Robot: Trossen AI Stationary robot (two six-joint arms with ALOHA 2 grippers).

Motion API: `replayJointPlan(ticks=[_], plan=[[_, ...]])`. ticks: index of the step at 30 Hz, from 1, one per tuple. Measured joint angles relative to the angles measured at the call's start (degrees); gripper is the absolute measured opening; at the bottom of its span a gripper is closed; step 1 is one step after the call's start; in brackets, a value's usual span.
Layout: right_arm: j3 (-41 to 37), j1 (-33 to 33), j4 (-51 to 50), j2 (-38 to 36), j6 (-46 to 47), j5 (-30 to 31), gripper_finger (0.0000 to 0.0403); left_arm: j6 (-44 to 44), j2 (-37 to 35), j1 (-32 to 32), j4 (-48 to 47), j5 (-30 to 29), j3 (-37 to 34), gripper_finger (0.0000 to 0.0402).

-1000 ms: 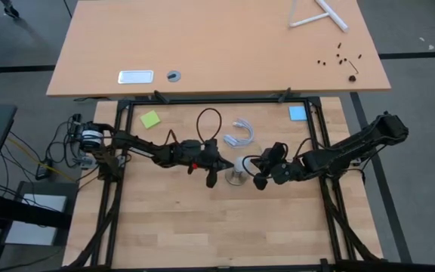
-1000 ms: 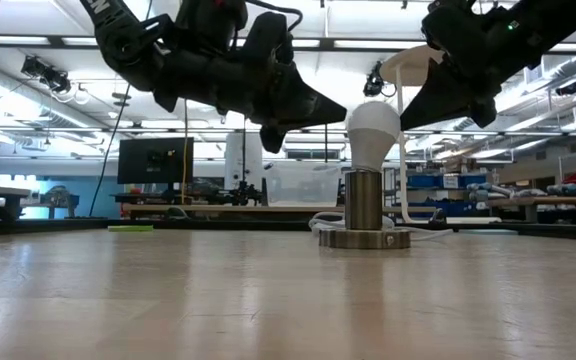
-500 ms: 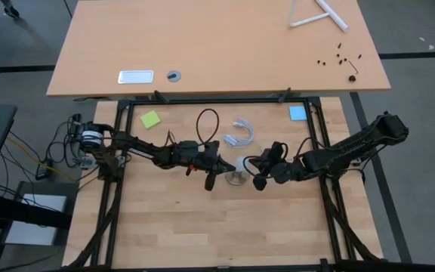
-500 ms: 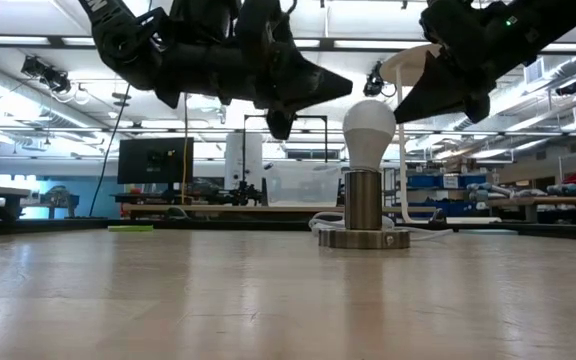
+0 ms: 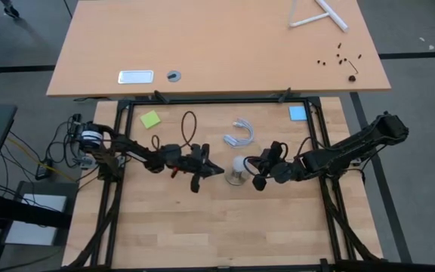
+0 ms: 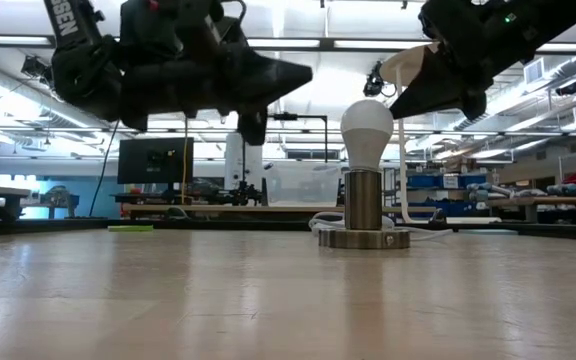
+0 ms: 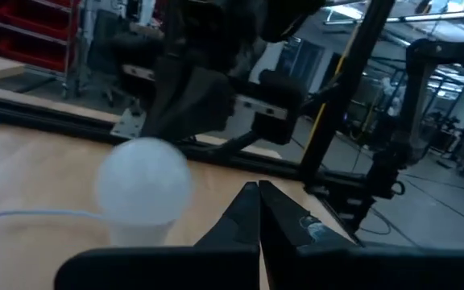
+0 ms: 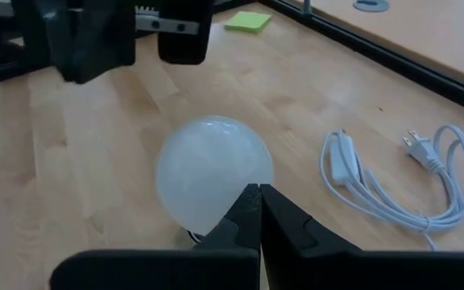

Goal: Screw lightbulb
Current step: Insert the lightbulb into the lamp

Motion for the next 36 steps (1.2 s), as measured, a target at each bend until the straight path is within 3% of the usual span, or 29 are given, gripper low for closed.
replayJointPlan(ticks=[8, 14, 23, 32, 36], plan=[[0.0, -0.1, 1.9, 0.0, -1.1, 0.0, 0.0009, 4.5, 6.2, -2.6, -12.4, -5.8, 8.1, 0.0001], [0.0, -1.0, 1.9, 0.0, -2.0, 0.0, 0.0009, 4.4, 9.1, -2.7, -11.7, -8.8, 10.1, 0.0003], [0.0, -3.8, 0.7, 0.1, -4.4, 0.0, 0.0009, 2.9, 9.1, -2.5, -10.7, -8.9, 10.2, 0.0004], [0.0, -2.4, 1.9, 0.1, -5.4, -3.1, 0.0009, 2.8, 9.1, -2.4, -10.9, -9.0, 10.2, 0.0005], [0.0, -2.2, 1.7, 0.1, -7.3, 1.7, 0.0009, 2.8, 9.1, -2.4, -10.9, -9.0, 10.2, 0.0005]])
